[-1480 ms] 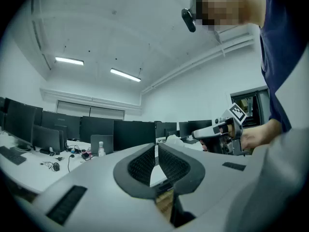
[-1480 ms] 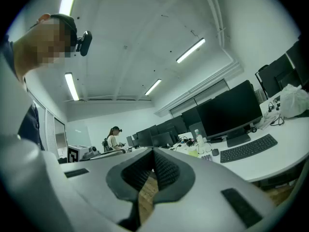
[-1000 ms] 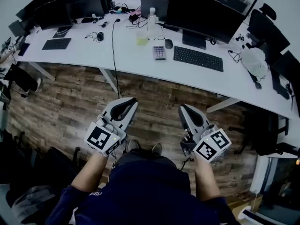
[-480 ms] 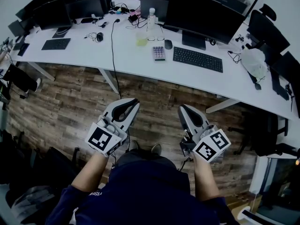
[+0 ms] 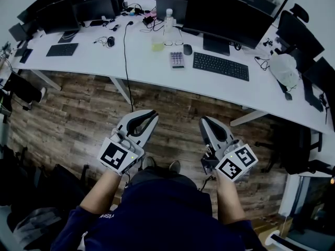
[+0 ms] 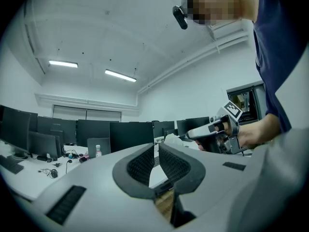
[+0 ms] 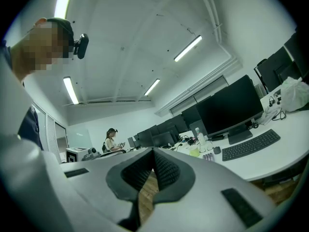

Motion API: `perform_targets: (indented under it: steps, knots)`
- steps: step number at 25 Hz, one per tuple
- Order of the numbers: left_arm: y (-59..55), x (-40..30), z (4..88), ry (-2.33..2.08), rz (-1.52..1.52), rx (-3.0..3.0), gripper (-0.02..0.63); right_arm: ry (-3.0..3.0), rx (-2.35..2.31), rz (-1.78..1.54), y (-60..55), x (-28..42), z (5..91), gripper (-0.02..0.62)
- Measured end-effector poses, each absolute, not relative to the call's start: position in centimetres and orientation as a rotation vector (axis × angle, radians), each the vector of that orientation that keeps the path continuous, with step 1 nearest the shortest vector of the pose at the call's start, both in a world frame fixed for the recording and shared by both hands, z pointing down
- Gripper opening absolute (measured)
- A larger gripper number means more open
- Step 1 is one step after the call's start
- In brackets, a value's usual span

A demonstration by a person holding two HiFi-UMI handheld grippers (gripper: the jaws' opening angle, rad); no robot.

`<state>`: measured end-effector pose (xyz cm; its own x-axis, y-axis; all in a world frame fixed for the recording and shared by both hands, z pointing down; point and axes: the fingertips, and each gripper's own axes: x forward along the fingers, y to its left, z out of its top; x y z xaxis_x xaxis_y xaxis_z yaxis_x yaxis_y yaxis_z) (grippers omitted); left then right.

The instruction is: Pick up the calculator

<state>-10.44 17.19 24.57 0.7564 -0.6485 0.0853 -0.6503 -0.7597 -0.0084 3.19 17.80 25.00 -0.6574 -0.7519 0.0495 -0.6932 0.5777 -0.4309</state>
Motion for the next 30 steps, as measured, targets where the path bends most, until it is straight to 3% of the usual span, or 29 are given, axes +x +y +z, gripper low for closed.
perform_targets:
  steps: [30]
  knots:
    - [15.9,-10.3,24.7,-1.088,0.147,2.919,0.149,2.661,-1.212,-0.657,16.5,3.4,25.3,0.003]
